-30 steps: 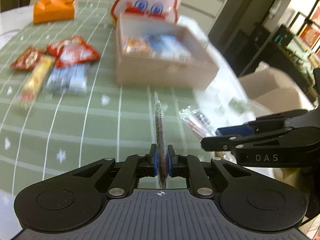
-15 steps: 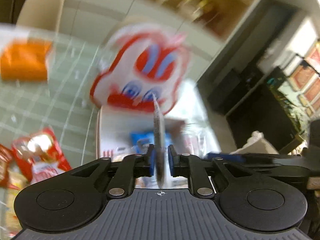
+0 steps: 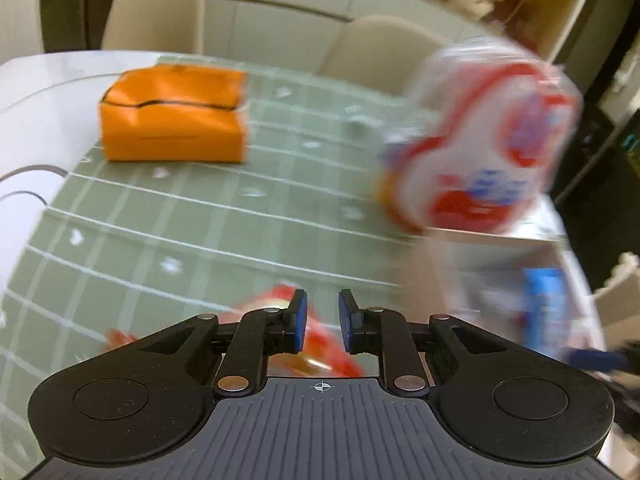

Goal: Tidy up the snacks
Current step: 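Open both grippers to release the two bags into the pink box, then grasp the large red snack bag with the left gripper while the right grasps the blue-white candy bag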

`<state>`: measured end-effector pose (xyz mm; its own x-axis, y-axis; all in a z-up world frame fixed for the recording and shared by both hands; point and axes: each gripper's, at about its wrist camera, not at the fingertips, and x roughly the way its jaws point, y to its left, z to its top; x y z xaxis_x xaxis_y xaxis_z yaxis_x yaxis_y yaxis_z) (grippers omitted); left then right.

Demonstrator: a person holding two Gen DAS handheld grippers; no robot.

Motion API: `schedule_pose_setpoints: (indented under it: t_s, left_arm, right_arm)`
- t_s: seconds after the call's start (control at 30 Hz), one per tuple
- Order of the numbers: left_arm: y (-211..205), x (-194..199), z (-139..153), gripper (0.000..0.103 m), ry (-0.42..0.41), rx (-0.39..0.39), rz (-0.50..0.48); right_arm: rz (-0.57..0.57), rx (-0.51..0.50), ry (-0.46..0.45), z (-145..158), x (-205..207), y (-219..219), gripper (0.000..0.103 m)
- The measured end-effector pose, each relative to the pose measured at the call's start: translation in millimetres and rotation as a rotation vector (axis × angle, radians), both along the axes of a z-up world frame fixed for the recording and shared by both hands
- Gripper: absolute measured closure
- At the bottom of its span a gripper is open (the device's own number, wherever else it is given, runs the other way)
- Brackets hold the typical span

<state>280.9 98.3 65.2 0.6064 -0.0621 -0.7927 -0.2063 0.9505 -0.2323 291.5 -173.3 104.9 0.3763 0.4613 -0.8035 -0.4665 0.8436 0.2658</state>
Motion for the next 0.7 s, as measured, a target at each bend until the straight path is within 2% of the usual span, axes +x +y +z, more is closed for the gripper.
schedule_pose_setpoints:
  t_s: [0.07,0.17,0.27,0.4,0.5,0.6,0.7]
  left_arm:
    - [17.2,12.5,-19.3,0.083,0.035,0.019,-0.048]
    - [19.3,18.0,-42.1,0.083,0.071,0.065,-0.199]
    - [9.3,-0.4,-40.5,0.083,0.025,0.121,-0.359]
    - [1.1,-27.4,-41.4,0.083,-0.002,0.072,-0.524]
    - [-1.2,-44.1,-42.8,0.083,-0.009,0.036,-0.582]
    - [1.4,-52.5,-44.4,0.083,0.006,0.012,-0.587]
    - [0.7,-63.6,-42.6,0.083,0.035,-0.039,-0.587]
  right_arm:
    - [-0.005,-0.007,-0.006,3.6,-14.3,26.3,0.053]
    - [0.007,-0.004,-0.007,5.0,-39.9,63.8,0.053]
    - [-0.01,0.0,0.043,-5.2,-67.6,85.2,0.053]
    - [-0.015,-0.05,0.073,-24.3,-99.9,102.2,0.052]
    - [-0.005,-0.134,0.049,-40.0,-110.2,120.6,0.046]
    - [0.002,-0.124,0.082,-56.5,-107.2,133.9,0.036]
    - [-0.016,-0.091,0.114,-64.6,-109.3,140.1,0.036]
